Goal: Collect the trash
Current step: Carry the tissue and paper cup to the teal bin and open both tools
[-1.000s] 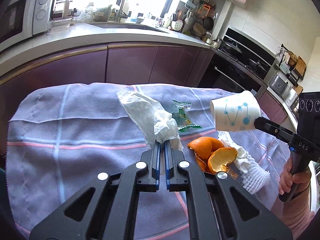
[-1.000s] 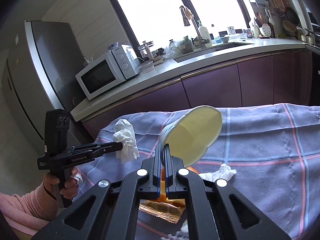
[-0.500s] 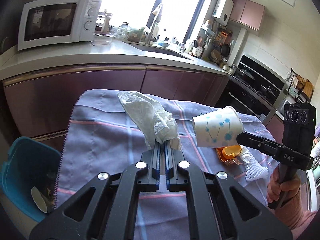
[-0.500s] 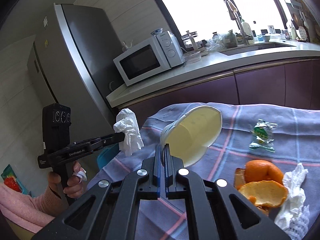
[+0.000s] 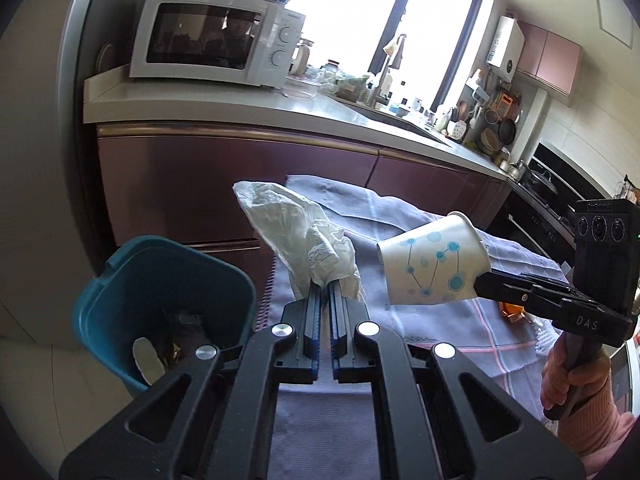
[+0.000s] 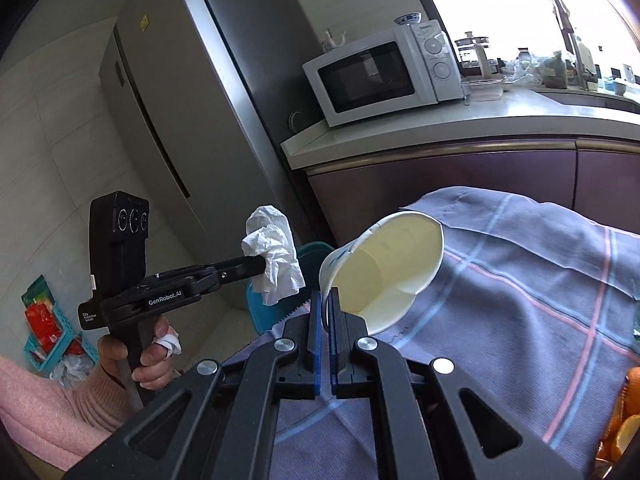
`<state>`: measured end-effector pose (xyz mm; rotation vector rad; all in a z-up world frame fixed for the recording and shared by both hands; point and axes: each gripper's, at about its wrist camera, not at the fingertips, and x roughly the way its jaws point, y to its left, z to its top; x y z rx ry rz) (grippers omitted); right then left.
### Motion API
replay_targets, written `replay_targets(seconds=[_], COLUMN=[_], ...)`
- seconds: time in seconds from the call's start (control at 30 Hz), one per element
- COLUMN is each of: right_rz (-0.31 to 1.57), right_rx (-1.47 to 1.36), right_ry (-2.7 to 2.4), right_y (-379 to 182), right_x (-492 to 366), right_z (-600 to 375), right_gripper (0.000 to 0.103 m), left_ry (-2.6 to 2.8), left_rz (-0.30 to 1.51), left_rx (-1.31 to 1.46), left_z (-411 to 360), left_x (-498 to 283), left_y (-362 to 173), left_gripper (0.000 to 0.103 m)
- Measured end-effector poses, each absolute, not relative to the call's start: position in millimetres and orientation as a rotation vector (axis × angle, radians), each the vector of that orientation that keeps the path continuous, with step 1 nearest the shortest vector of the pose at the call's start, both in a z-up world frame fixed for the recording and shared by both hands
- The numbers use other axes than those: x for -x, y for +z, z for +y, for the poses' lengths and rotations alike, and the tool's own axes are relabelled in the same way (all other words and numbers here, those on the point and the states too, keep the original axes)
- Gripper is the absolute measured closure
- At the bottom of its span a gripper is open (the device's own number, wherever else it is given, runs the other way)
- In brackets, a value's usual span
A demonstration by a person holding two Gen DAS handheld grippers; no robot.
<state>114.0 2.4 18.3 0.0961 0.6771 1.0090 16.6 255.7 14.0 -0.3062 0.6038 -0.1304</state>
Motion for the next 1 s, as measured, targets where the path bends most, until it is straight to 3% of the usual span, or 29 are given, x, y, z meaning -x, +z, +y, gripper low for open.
replay_targets(seconds=[0.53, 1.0], right_rz=[0.758, 0.910], right_rx=[-0.009, 0.128], right_ry=[1.122, 1.097], right_y=[8.7, -34.4], right_x=[-132.4, -161.4], right_z=[98.4, 180.2], right_gripper=[0.101, 0.101], left_ry=[0.037, 0.112], left_rz=[0.636, 0.775], left_rx=[0.363, 0.399], left_z=[326.8, 356.7], left_x=[-7.1, -35.6], left_y=[-11.1, -72.3], left_gripper=[0.099, 0.099])
